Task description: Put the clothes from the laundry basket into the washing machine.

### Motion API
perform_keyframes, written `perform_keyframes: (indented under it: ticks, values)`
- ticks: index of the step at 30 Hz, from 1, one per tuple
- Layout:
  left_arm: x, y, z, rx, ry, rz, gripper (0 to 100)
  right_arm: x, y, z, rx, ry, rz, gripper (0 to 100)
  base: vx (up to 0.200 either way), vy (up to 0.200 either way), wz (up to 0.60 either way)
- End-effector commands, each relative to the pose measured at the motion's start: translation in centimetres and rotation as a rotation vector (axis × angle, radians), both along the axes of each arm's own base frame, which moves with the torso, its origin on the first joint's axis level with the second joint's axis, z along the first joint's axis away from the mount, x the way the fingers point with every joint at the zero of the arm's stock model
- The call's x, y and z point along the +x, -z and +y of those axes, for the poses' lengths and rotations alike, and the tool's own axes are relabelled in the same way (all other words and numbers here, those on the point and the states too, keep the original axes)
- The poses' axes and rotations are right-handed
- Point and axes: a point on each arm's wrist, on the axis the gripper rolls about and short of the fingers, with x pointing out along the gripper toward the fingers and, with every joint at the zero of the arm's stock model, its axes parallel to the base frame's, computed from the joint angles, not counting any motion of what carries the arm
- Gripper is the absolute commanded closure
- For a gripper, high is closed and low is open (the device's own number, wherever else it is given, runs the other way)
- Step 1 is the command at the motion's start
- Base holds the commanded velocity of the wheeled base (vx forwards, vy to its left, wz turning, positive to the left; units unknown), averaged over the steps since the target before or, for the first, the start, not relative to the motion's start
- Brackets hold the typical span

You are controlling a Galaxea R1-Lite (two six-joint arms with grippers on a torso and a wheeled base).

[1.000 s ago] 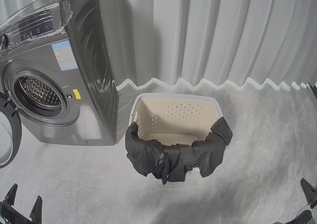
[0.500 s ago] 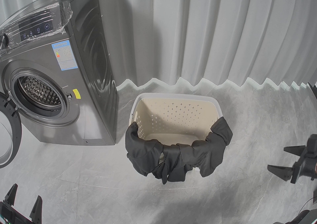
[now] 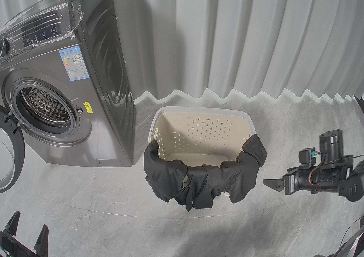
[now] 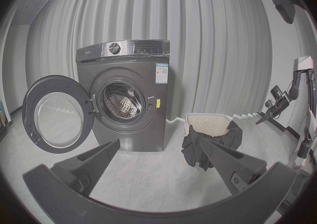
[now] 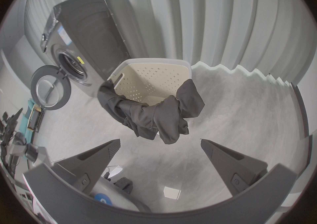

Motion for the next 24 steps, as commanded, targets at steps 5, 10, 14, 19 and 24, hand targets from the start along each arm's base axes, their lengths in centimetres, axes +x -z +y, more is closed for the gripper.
perform_keyframes:
  ticks: [5, 10, 14, 19, 24]
  values:
    - [0.0, 0.5, 0.0, 0.000, 0.000, -0.001, 0, 5.5, 5.6, 3.1, -0.050, 0.058, 0.097, 0, 0.000, 0.000, 0.00]
    - [0.0, 0.5, 0.0, 0.000, 0.000, -0.001, 0, 6.8, 6.3, 4.1, -0.053, 0.041, 0.096, 0, 0.000, 0.000, 0.00]
    - [0.0, 0.5, 0.0, 0.000, 0.000, -0.001, 0, 7.9, 6.7, 4.6, -0.067, 0.057, 0.085, 0, 0.000, 0.000, 0.00]
    - [0.0, 0.5, 0.0, 0.000, 0.000, -0.001, 0, 8.5, 7.3, 4.8, -0.074, 0.065, 0.090, 0, 0.000, 0.000, 0.00]
    - [0.0, 0.5, 0.0, 0.000, 0.000, -0.001, 0, 10.1, 8.3, 4.8, -0.103, 0.122, 0.082, 0, 0.000, 0.000, 0.00]
